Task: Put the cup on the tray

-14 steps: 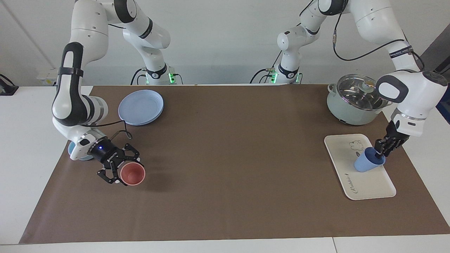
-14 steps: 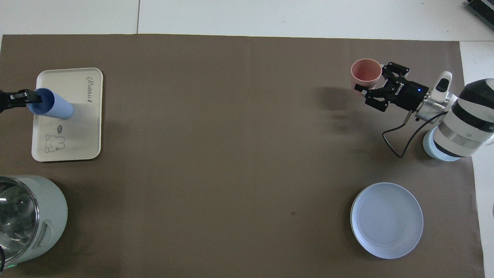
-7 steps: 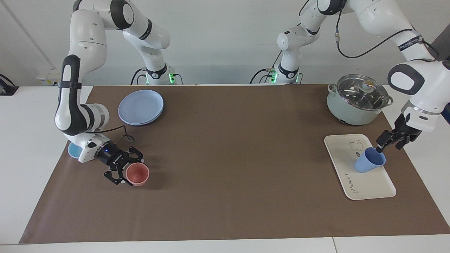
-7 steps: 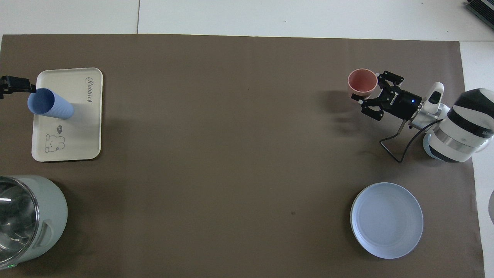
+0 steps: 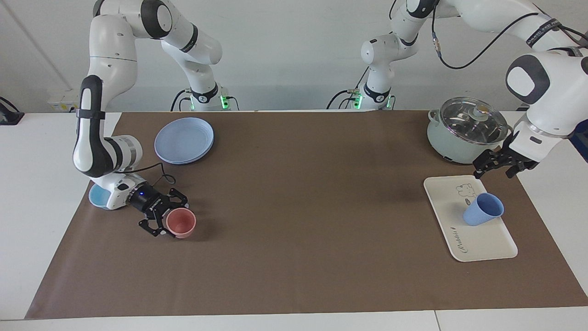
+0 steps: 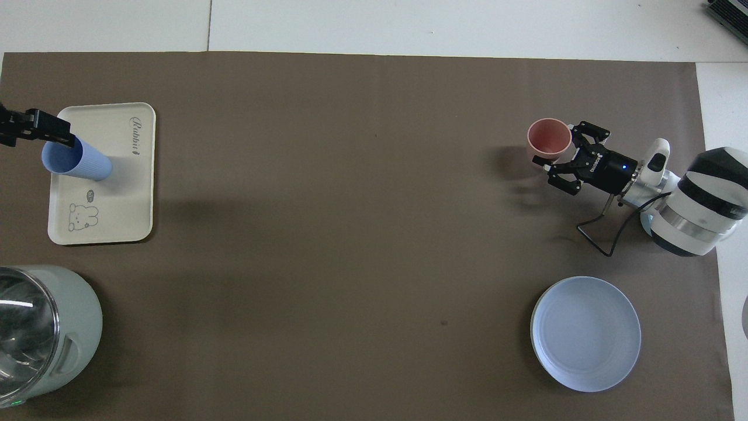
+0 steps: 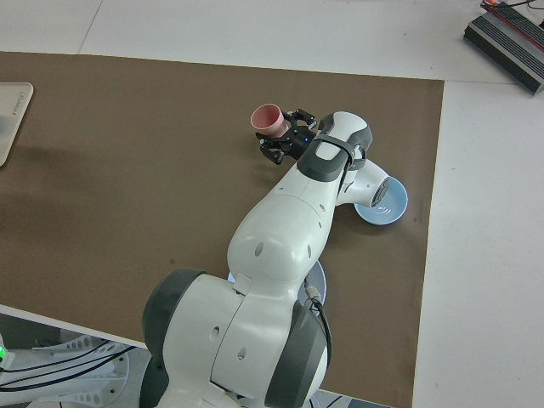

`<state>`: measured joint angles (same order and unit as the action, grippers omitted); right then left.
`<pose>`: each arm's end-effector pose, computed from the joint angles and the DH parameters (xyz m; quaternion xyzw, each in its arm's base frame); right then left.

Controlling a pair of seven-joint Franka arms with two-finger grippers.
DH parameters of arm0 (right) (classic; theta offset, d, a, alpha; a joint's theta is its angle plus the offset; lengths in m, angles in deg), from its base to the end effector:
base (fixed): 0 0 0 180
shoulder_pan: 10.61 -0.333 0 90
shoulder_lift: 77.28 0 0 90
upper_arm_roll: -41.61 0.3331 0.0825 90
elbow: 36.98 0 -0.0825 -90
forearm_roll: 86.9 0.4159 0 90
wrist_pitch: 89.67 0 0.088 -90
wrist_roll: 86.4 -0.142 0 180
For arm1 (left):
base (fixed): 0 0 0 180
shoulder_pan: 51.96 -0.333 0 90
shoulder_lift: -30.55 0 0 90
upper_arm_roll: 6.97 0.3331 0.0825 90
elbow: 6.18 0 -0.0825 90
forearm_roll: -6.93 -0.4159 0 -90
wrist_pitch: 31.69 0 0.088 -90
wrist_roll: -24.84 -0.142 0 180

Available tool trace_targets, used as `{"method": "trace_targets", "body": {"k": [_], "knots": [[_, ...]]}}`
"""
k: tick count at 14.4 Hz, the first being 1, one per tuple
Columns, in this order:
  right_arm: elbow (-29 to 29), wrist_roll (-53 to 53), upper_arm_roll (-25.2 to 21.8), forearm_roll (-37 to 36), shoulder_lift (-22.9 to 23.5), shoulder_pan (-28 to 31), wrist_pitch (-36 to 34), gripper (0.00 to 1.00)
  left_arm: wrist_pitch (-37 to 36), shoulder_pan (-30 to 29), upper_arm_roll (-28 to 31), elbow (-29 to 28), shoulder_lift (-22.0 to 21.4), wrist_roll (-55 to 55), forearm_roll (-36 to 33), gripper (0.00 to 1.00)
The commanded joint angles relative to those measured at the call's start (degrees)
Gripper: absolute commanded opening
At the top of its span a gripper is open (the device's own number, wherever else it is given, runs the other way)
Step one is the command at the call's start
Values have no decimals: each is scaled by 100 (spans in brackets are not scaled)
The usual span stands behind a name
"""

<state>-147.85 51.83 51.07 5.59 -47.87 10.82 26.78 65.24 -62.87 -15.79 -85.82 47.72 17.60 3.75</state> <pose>0.6639 -0.0554 0.2200 -0.6924 -0.3767 -0.5369 0.3007 0.6863 0.0454 0.5197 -0.9990 0.0448 -0.0024 0.0051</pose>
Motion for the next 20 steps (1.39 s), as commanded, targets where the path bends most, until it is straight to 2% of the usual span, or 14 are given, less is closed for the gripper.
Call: {"method": "trace_targets", "body": {"k": [1,2,5,8,11,17,20], "knots": [[-215,196,118,182,-94,142,-53,87,-647,327,56,396,-3,362,-174,100],[-241,187,118,182,-103,168,-62,100,-753,353,3,423,-212,451,-165,100],[-250,126,118,182,-120,195,-88,100,-763,616,-6,222,-713,478,-139,100],[-242,12,118,182,-129,194,-132,100,-676,1020,265,-497,-1319,486,-139,100],[-242,-244,126,182,-190,177,-255,100,-649,1337,486,-982,-1654,644,-148,100],[-277,-1287,118,112,-945,89,-132,100,-684,1372,591,-1273,-1822,627,63,100],[-373,-2874,118,-501,-1867,-200,814,100,-597,1399,837,-1378,-1831,627,397,100]]}}
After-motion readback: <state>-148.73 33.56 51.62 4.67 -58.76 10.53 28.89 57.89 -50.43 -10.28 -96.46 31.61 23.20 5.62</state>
